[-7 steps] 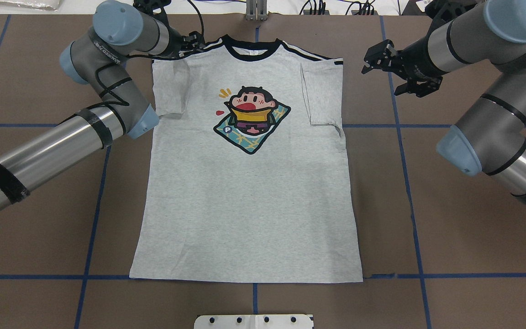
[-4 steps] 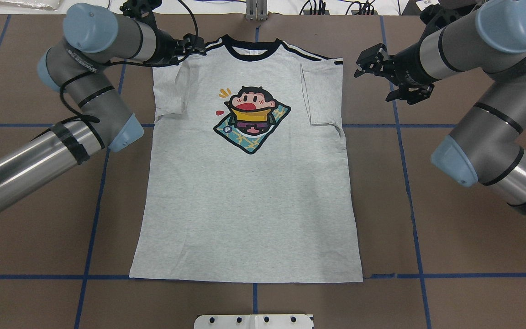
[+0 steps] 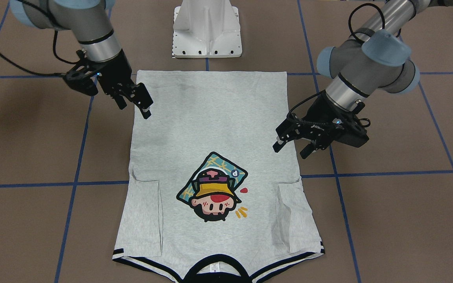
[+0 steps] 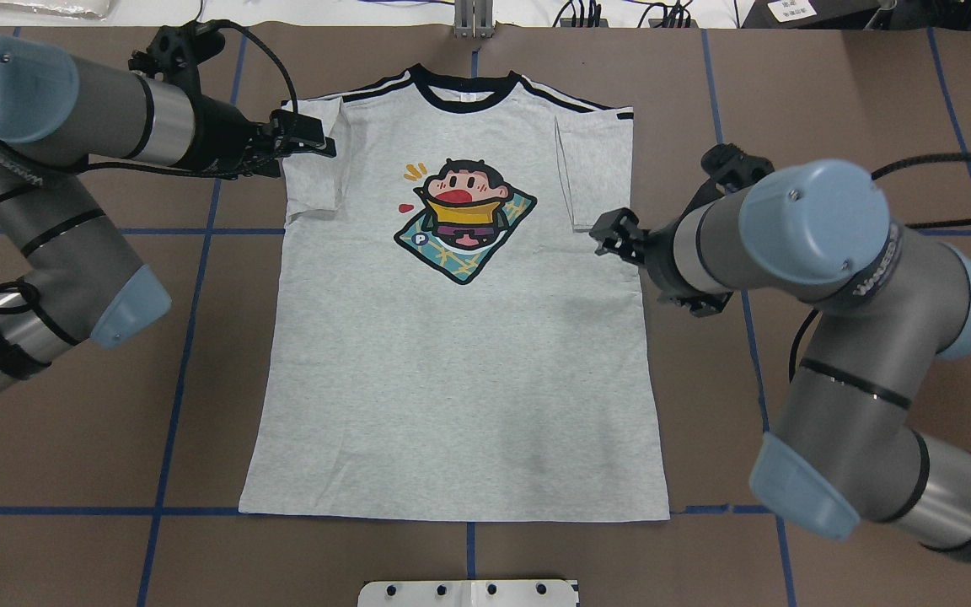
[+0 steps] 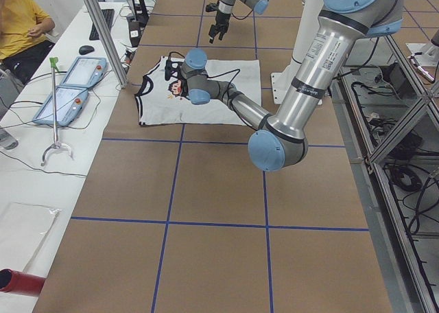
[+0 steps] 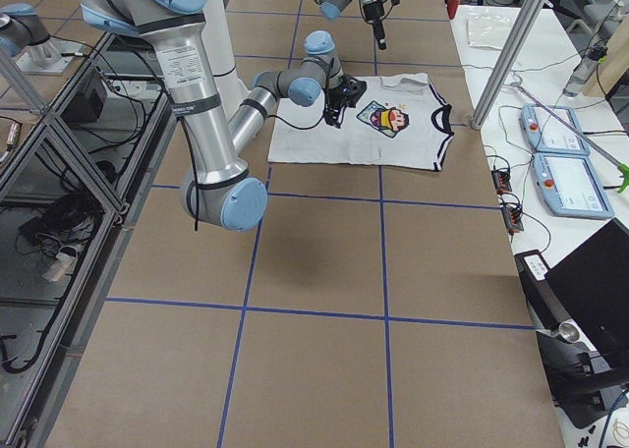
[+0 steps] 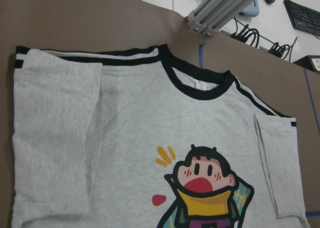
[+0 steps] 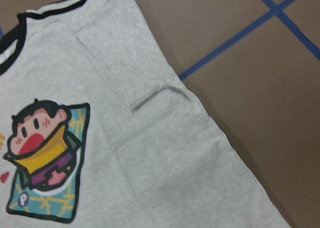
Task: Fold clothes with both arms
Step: 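Move the right gripper down to the shirt hem nearest the robot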
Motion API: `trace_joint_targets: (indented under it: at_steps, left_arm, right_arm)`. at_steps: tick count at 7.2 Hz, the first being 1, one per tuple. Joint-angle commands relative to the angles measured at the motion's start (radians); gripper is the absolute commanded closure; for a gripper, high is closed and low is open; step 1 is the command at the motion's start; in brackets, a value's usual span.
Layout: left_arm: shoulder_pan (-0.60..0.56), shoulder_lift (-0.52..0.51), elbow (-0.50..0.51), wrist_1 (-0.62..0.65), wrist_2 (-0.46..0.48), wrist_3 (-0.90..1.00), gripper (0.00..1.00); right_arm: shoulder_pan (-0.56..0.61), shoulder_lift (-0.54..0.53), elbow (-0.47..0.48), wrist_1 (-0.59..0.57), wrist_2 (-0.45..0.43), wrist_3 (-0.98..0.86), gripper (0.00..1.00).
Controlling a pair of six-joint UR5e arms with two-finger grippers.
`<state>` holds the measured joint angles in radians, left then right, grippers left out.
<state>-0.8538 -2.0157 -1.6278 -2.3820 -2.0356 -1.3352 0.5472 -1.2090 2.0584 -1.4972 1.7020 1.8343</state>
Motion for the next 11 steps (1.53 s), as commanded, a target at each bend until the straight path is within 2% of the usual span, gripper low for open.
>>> trace_joint_targets:
  at_steps: [1, 3, 5, 6, 7, 11]
  left_arm:
    - [0.001, 0.061, -0.075, 0.015, -0.009, 0.004, 0.01]
    - [0.001, 0.061, -0.101, 0.015, -0.009, 0.001, 0.01]
    - [0.001, 0.089, -0.125, 0.009, -0.009, 0.002, 0.01]
    - [0.002, 0.097, -0.144, 0.017, -0.034, 0.002, 0.01]
    - [0.001, 0.104, -0.147, 0.018, -0.099, 0.001, 0.02]
    - [-0.001, 0.109, -0.172, 0.018, -0.097, 0.001, 0.02]
  right_arm:
    - [-0.140, -0.120, 0.119, -0.052, -0.085, 0.150, 0.01]
    - [-0.251, -0.170, 0.123, -0.060, -0.203, 0.297, 0.02]
    - [-0.315, -0.191, 0.117, -0.061, -0.232, 0.382, 0.03]
    - [-0.347, -0.193, 0.106, -0.061, -0.234, 0.411, 0.04]
    - [-0.358, -0.193, 0.079, -0.058, -0.228, 0.414, 0.05]
    - [-0.409, -0.195, 0.031, -0.049, -0.174, 0.476, 0.11]
